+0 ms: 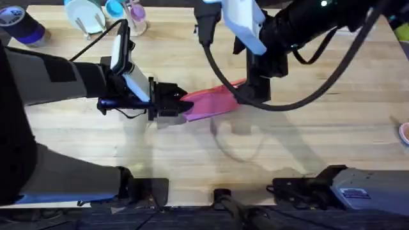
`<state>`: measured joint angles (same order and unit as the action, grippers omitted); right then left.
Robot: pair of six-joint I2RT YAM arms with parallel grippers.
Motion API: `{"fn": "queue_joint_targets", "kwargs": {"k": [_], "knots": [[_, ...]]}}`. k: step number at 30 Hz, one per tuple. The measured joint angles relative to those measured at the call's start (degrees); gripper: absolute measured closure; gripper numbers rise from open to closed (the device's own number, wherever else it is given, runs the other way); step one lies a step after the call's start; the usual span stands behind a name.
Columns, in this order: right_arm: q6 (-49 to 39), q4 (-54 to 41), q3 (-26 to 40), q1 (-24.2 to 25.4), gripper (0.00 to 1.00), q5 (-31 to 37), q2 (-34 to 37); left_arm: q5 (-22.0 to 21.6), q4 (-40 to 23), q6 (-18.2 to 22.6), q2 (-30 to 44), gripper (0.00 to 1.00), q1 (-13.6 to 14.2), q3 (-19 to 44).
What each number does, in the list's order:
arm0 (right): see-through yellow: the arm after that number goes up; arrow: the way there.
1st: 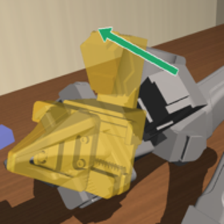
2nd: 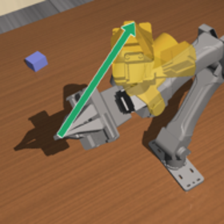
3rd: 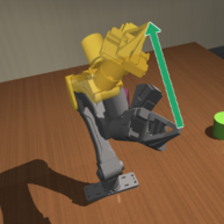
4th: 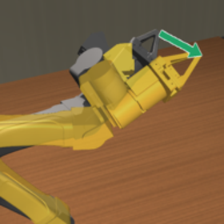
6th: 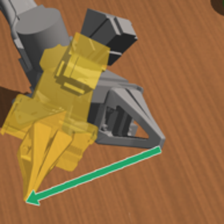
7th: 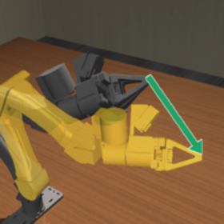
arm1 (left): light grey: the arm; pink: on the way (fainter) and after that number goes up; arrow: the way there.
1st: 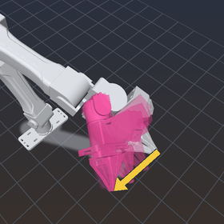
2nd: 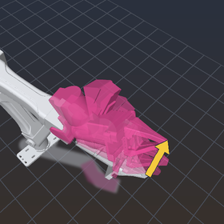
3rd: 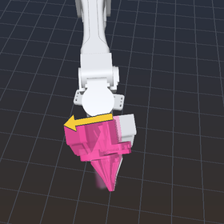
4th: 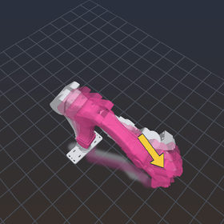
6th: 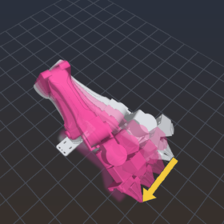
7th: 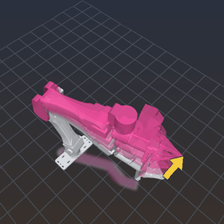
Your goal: Unzip the bag, pick up the pens from the table one at a time and place them inside, then zip the bag closed.
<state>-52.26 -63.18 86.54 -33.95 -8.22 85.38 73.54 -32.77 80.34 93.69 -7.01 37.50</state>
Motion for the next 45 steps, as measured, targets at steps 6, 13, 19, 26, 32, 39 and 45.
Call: {"fn": "queue_joint_targets", "kwargs": {"k": [6, 13, 19, 26, 32, 39, 45], "knots": [[-0.5, 0.21, 0.0, 0.0, 0.004, 0.0, 0.0, 0.0, 0.0, 0.02, 0.0, 0.958, 0.0, 0.0], [-1.21, 0.37, 0.0, 0.0, 0.032, 0.0, 0.04, 0.0, 0.0, 0.0, 0.0, 0.958, 0.0, 0.0], [-4.23, 0.44, 0.0, 0.0, 0.01, -0.03, 2.72, 0.0, 0.0, 0.02, 0.0, 0.958, 0.0, 0.0], [-7.86, 0.72, 0.0, 0.0, 0.004, -0.01, 9.7, 0.0, 0.0, 0.02, 0.0, 0.958, 0.0, 0.0], [-9.6, 2.0, 0.0, 0.0, 0.005, -0.06, 13.09, 0.0, 0.0, 0.01, 0.0, 0.958, 0.0, 0.0], [-9.98, 2.18, 0.0, 0.0, 0.05, -0.59, 13.64, 0.0, 0.0, 0.02, 0.0, 0.958, 0.0, 0.0], [-10.02, 2.25, 0.0, 0.0, 0.098, -1.48, 13.9, -0.02, 0.0, 0.01, 0.0, 0.958, 0.0, 0.0]]}}
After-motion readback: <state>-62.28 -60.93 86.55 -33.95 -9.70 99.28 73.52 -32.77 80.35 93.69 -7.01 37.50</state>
